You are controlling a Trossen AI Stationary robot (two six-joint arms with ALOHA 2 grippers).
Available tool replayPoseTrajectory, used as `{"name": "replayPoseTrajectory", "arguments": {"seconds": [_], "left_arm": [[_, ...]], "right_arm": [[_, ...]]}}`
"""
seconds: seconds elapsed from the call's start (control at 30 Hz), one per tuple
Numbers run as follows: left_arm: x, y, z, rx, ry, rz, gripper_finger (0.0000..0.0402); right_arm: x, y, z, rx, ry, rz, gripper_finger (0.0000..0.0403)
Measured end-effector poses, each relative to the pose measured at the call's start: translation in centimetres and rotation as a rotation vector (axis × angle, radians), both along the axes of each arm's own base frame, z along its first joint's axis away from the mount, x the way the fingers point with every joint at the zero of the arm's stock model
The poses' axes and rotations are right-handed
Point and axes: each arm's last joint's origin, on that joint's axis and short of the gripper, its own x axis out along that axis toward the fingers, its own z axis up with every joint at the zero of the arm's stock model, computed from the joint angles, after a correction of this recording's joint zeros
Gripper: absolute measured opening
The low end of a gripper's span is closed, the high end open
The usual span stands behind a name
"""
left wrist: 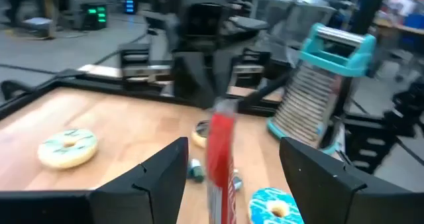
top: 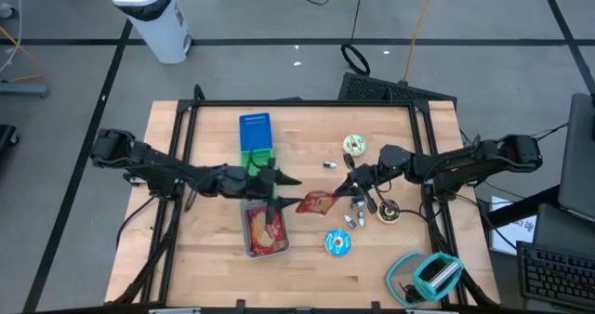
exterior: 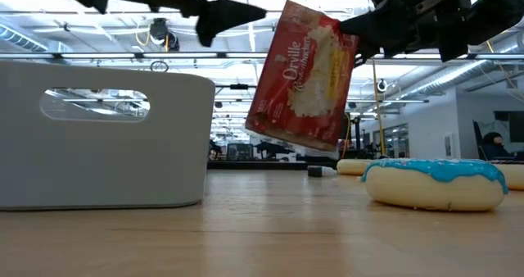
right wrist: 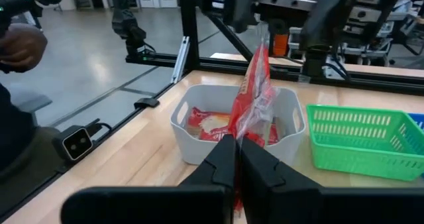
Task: Pick & Place Food Item
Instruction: Put the popcorn pack into the gray bin
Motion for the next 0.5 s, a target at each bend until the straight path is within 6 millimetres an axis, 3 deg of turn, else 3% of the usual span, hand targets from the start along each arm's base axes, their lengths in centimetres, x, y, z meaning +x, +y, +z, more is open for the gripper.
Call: {"name": "replayPoseTrajectory", "arguments": {"seconds": [0.23, 0.5], "left_arm": [[3.2, -0.5, -0.6, 0.071, 0.019, -0.043, 0.0241], [5.0, 0.5, -1.4, 0.073, 0.041, -0.009, 0.0241]], "right_arm": [[0.0, 0.4, 0.0, -0.010, -0.005, 0.015, 0.0000], [0.0, 0.8, 0.0, -0.014, -0.007, 0.031, 0.0000]]}}
